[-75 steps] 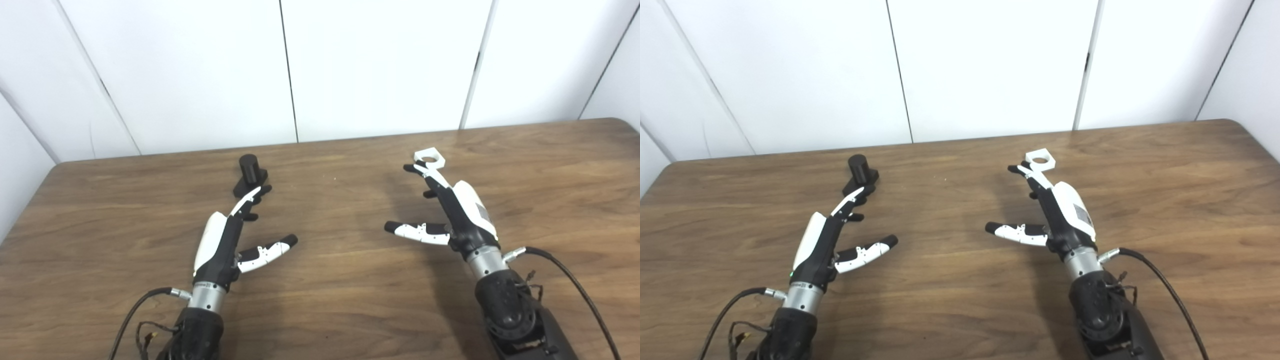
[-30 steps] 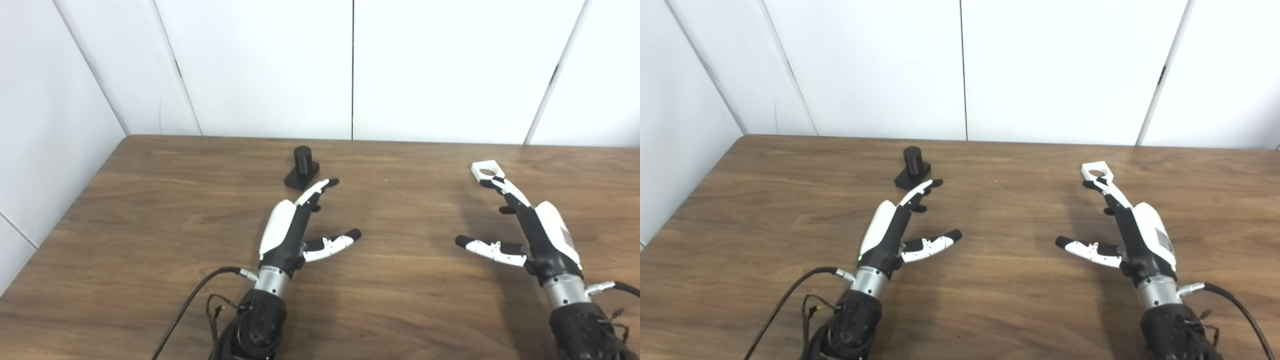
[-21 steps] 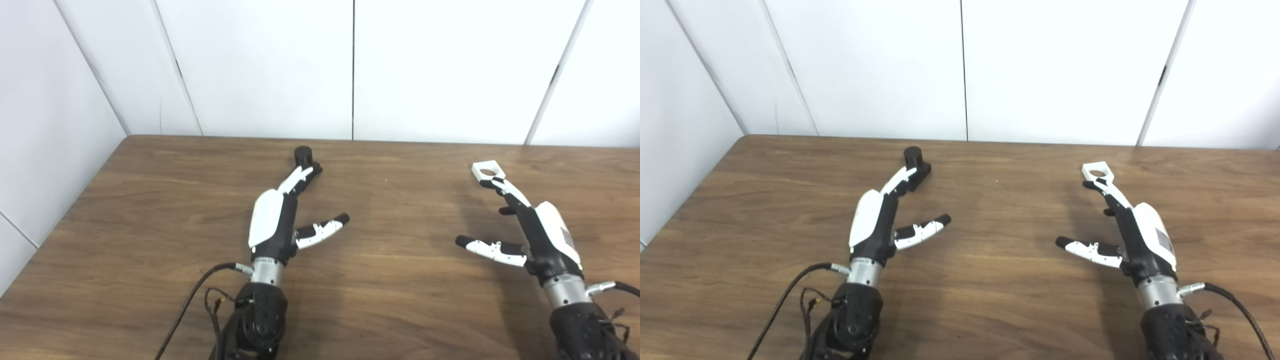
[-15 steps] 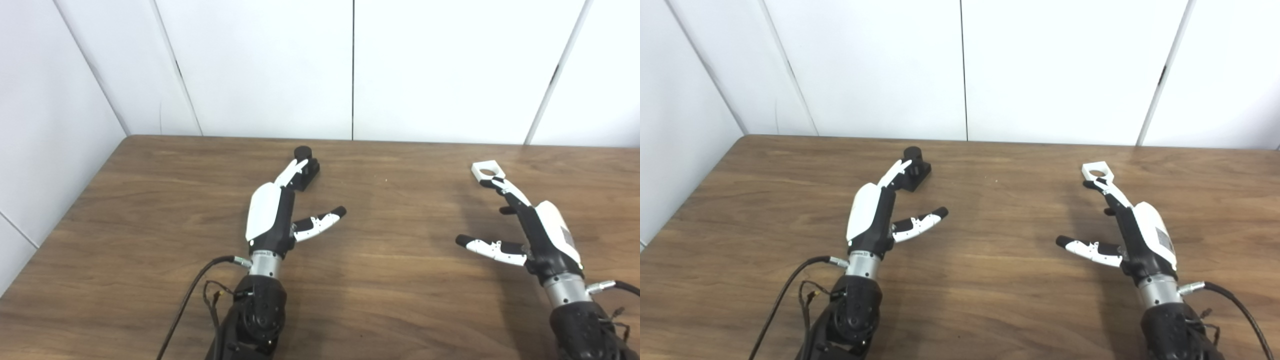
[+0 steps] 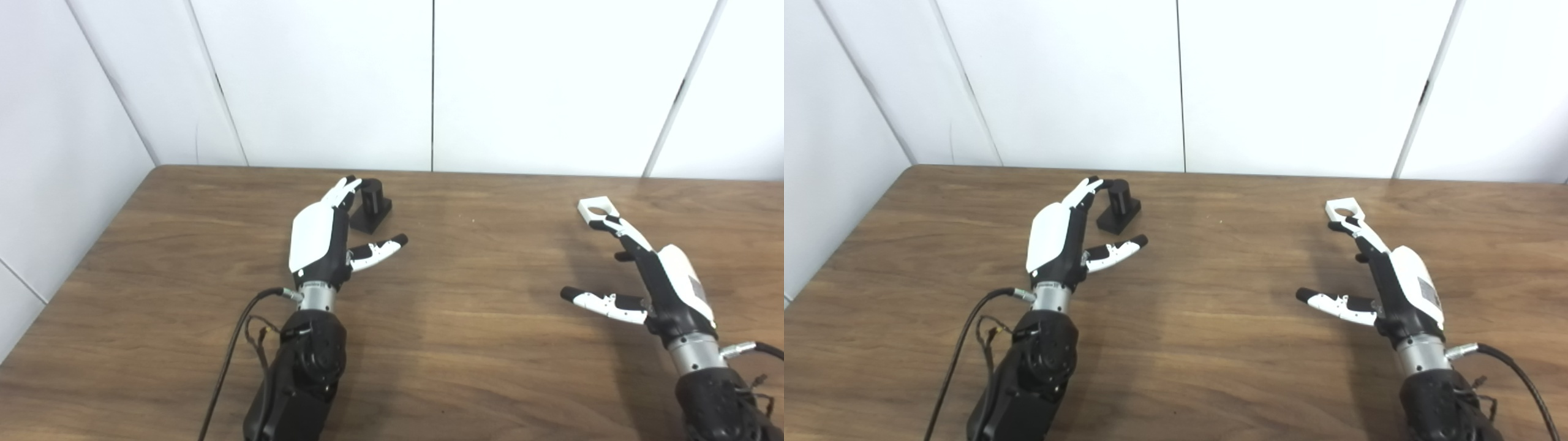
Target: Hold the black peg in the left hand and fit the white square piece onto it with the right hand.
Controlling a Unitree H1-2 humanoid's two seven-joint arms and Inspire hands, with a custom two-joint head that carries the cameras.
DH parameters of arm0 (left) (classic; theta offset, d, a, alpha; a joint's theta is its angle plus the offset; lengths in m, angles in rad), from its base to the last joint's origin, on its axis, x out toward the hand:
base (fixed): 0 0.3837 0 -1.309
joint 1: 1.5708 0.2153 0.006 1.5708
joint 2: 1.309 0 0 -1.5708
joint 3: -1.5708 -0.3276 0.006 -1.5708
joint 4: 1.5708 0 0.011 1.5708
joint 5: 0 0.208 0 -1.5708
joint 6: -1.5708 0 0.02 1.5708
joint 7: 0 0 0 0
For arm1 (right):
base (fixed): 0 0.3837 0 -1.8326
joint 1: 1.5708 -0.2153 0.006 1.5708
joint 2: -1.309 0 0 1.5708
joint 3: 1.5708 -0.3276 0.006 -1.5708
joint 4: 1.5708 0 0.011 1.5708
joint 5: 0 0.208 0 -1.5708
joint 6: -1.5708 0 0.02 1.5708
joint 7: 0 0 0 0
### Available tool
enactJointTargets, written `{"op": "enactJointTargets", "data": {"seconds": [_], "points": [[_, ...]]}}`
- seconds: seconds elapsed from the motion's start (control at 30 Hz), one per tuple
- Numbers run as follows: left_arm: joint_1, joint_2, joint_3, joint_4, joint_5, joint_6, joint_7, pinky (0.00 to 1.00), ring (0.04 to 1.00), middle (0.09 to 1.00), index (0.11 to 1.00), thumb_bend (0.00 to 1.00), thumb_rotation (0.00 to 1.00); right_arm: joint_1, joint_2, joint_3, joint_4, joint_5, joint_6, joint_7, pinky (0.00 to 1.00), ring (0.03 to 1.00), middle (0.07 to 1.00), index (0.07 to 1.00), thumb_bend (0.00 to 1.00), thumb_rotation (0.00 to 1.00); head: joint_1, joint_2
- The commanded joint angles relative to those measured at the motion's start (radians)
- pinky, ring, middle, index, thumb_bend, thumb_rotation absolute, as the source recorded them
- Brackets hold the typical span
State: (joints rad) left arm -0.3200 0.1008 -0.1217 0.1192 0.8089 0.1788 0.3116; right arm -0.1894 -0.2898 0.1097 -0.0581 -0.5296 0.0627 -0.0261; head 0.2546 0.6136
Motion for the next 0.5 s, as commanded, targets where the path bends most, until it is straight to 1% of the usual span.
{"op": "enactJointTargets", "data": {"seconds": [0.0,0.17,0.3,0.47], "points": [[-0.068,0.017,-0.006,0.005,0.036,0.009,0.040,0.78,0.899,0.920,0.807,0.76,0.36,-0.041,-0.010,-0.010,-0.018,0.002,-0.039,-0.015,0.74,0.890,0.923,0.825,0.73,0.38,0.000,0.000],[-0.106,0.028,-0.011,0.040,0.046,0.033,0.050,0.79,0.903,0.925,0.801,0.76,0.35,-0.038,-0.005,-0.013,-0.028,0.009,-0.032,-0.013,0.74,0.891,0.925,0.824,0.74,0.38,-0.007,0.000],[-0.134,0.038,-0.017,0.068,0.057,0.071,0.042,0.81,0.924,0.932,0.814,0.77,0.39,-0.037,0.000,-0.013,-0.033,0.010,-0.026,-0.013,0.73,0.887,0.922,0.818,0.74,0.37,-0.011,0.000],[-0.162,0.050,-0.027,0.108,0.057,0.096,0.048,0.81,0.934,0.941,0.808,0.79,0.43,-0.037,-0.001,-0.010,-0.036,0.009,-0.029,-0.012,0.75,0.894,0.925,0.818,0.73,0.34,-0.017,0.000]]}}
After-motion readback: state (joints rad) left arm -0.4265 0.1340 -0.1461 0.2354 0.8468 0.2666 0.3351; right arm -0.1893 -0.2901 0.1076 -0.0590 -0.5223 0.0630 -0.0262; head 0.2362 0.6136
